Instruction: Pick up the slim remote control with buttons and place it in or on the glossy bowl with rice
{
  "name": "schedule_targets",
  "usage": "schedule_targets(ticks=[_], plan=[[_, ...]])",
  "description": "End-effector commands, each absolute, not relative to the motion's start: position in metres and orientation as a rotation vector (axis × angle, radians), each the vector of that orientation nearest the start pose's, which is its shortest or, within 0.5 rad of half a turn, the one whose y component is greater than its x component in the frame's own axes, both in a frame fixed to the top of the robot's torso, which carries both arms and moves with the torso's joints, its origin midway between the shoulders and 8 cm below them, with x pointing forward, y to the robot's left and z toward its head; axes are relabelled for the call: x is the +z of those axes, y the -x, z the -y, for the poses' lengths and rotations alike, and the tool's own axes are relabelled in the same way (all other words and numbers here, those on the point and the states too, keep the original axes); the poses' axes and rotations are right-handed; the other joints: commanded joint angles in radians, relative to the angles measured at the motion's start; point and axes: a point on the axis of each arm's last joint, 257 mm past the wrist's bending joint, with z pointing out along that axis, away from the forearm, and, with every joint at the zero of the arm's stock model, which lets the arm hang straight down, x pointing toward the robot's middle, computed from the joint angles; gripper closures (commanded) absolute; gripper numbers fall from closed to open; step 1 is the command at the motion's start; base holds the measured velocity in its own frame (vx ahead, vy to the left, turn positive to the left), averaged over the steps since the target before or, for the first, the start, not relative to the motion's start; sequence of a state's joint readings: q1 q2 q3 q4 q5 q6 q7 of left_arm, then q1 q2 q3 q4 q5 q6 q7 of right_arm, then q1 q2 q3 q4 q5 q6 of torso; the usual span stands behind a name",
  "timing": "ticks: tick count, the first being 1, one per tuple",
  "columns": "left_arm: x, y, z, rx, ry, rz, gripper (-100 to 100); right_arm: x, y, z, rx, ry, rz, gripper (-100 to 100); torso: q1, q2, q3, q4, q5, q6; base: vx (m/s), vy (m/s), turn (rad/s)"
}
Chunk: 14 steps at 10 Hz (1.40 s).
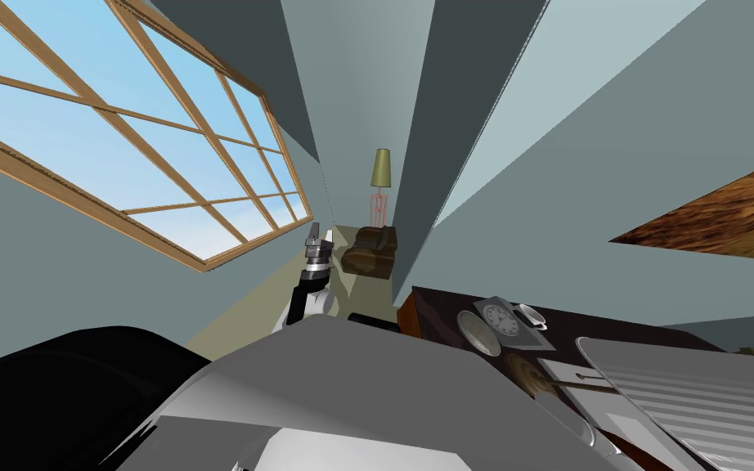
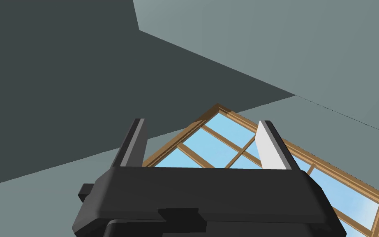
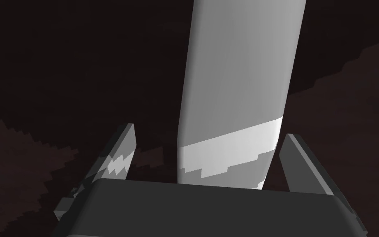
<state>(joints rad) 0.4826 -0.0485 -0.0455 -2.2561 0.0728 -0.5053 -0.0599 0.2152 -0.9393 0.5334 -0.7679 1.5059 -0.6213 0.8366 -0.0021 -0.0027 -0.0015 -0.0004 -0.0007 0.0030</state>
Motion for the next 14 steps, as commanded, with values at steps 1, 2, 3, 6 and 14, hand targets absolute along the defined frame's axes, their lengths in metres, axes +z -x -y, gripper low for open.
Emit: schedule_targets(ticks=[1,2,3,6,14], plan=[[0.020,-0.349,-0.277,-1.341,0.725,-0.544,0,-0.560,-0.064,0.557,-0.002,2.239,-2.175,100,0.000,0.000,0.000,0.000,0.000,0.000,-0.004,-0.006,-0.017],[0.020,-0.349,-0.277,-1.341,0.725,-0.544,0,-0.561,-0.061,0.558,0.003,2.241,-2.177,100,0.001,-0.001,0.000,0.001,0.000,-0.002,0.000,0.000,0.000],[0.020,-0.349,-0.277,-1.341,0.725,-0.543,0,-0.560,-0.063,0.557,0.002,2.240,-2.176,100,0.001,0.000,0.000,0.001,0.000,-0.001,0.000,0.000,0.000],[0.020,-0.349,-0.277,-1.341,0.725,-0.543,0,-0.560,-0.063,0.557,0.001,2.240,-2.175,0,0.001,0.000,0.000,0.000,0.000,-0.001,0.000,0.000,0.000],[0.020,-0.349,-0.277,-1.341,0.725,-0.543,0,-0.499,-0.090,0.632,-0.135,2.289,-2.205,100,0.003,0.001,0.001,0.001,0.004,-0.001,-0.010,0.029,-0.037]])
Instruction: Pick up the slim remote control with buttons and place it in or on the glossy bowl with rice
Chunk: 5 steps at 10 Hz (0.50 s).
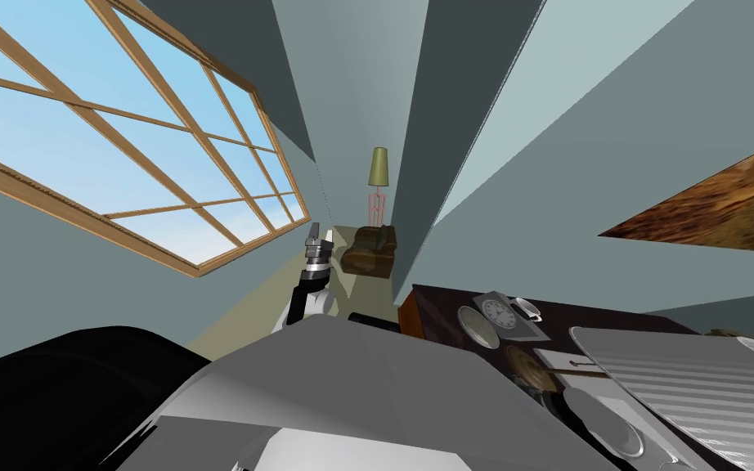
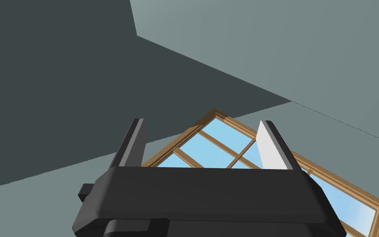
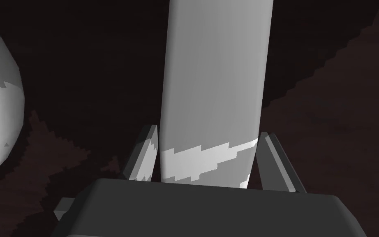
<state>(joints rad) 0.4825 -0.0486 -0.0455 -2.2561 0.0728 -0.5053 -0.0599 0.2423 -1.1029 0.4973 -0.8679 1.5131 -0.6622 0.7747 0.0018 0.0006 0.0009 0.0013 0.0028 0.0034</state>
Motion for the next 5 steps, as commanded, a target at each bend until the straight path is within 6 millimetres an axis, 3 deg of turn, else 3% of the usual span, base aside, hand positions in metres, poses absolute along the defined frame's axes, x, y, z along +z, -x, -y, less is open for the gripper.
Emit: schedule_targets(ticks=[1,2,5], plan=[[0.020,-0.349,-0.277,-1.341,0.725,-0.543,0,-0.499,-0.090,0.632,-0.134,2.289,-2.203,100,0.000,0.000,0.000,0.000,0.000,0.000,-0.036,0.009,-0.024],[0.020,-0.349,-0.277,-1.341,0.725,-0.543,0,-0.484,-0.095,0.650,-0.168,2.293,-2.220,100,-0.001,0.000,0.000,0.000,-0.002,-0.001,-0.019,0.022,-0.014],[0.020,-0.349,-0.277,-1.341,0.725,-0.543,0,-0.457,-0.102,0.675,-0.205,2.301,-2.238,100,0.003,-0.002,-0.001,0.000,0.002,0.000,0.001,0.048,-0.001]])
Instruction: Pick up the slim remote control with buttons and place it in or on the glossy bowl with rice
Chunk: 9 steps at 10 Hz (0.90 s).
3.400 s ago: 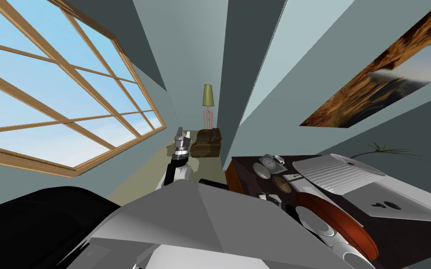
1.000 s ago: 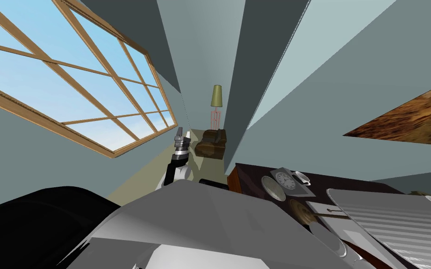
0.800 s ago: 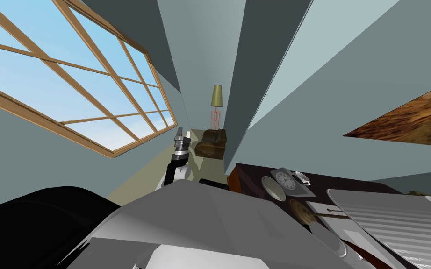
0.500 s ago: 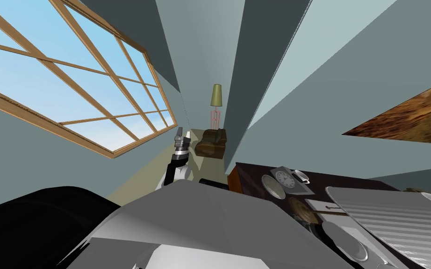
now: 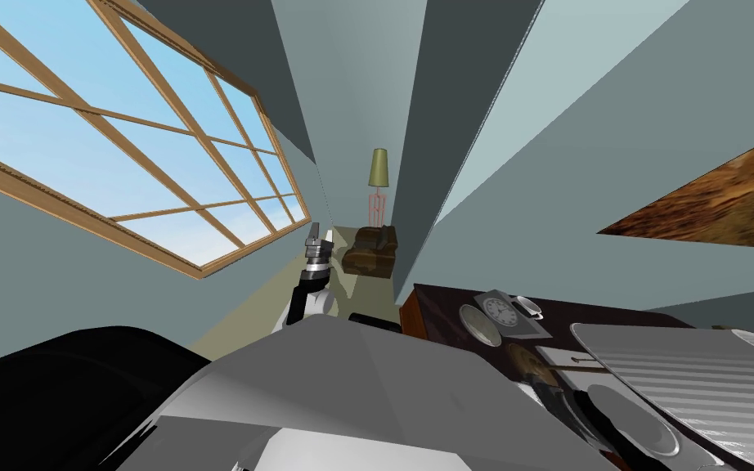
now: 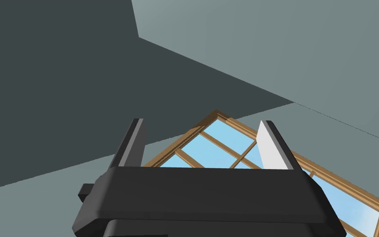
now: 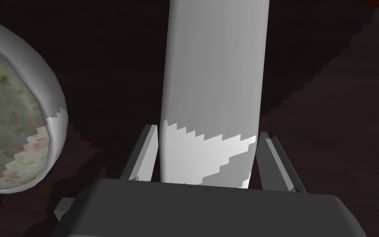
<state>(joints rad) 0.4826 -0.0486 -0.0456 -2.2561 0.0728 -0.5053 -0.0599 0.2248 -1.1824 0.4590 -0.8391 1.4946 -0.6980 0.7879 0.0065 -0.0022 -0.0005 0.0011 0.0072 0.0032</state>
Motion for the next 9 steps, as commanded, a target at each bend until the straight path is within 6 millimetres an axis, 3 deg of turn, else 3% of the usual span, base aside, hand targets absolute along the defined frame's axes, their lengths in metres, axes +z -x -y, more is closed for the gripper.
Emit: schedule_targets(ticks=[1,5,9], plan=[[0.020,-0.349,-0.277,-1.341,0.725,-0.543,0,-0.445,-0.105,0.682,-0.208,2.304,-2.241,100,0.000,0.000,0.000,0.000,0.000,0.000,0.027,0.079,0.022],[0.020,-0.349,-0.277,-1.341,0.725,-0.543,0,-0.425,-0.111,0.687,-0.175,2.308,-2.235,100,0.003,-0.008,-0.005,-0.002,0.000,-0.003,0.095,0.072,0.034],[0.020,-0.349,-0.277,-1.341,0.725,-0.544,0,-0.415,-0.117,0.674,-0.088,2.310,-2.210,100,-0.005,-0.011,-0.006,-0.003,-0.001,-0.004,0.125,-0.014,0.040]])
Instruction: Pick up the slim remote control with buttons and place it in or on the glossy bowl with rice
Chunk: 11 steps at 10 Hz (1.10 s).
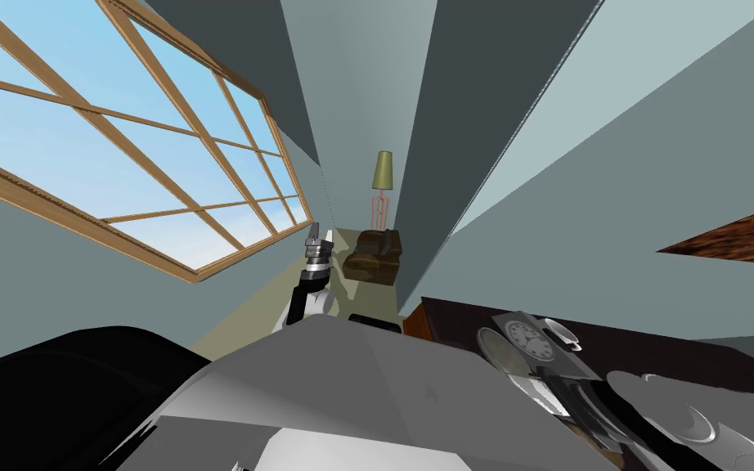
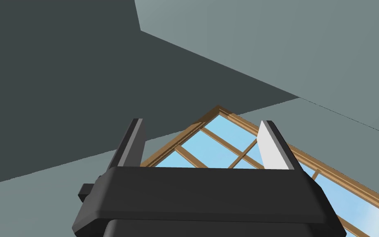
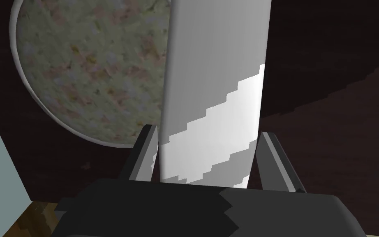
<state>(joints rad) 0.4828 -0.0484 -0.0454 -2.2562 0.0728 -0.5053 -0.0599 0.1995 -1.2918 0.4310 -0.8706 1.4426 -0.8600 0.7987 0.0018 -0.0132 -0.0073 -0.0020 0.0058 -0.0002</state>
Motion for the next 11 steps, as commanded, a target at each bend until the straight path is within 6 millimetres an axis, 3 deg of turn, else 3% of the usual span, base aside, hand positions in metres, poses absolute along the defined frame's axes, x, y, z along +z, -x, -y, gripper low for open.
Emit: schedule_targets(ticks=[1,6,7,8,11], plan=[[0.020,-0.349,-0.277,-1.341,0.725,-0.544,0,-0.413,-0.120,0.668,-0.060,2.308,-2.199,100,0.000,0.000,0.000,0.000,0.000,0.000,0.146,-0.034,0.026],[0.020,-0.349,-0.277,-1.341,0.724,-0.544,0,-0.406,-0.142,0.645,0.009,2.274,-2.160,100,-0.006,0.005,0.002,0.001,0.000,0.002,0.084,-0.084,0.001],[0.020,-0.349,-0.277,-1.341,0.724,-0.544,0,-0.407,-0.137,0.648,0.004,2.283,-2.163,100,-0.005,0.006,0.003,0.001,0.000,0.003,0.022,-0.044,0.004],[0.020,-0.349,-0.277,-1.341,0.725,-0.543,0,-0.406,-0.138,0.647,0.005,2.282,-2.162,-100,-0.004,0.008,0.004,0.001,-0.001,0.003,0.000,0.000,0.000],[0.020,-0.349,-0.277,-1.341,0.725,-0.543,0,-0.406,-0.138,0.648,0.004,2.282,-2.162,-100,-0.003,0.009,0.005,0.001,-0.001,0.003,0.000,0.000,0.000]])
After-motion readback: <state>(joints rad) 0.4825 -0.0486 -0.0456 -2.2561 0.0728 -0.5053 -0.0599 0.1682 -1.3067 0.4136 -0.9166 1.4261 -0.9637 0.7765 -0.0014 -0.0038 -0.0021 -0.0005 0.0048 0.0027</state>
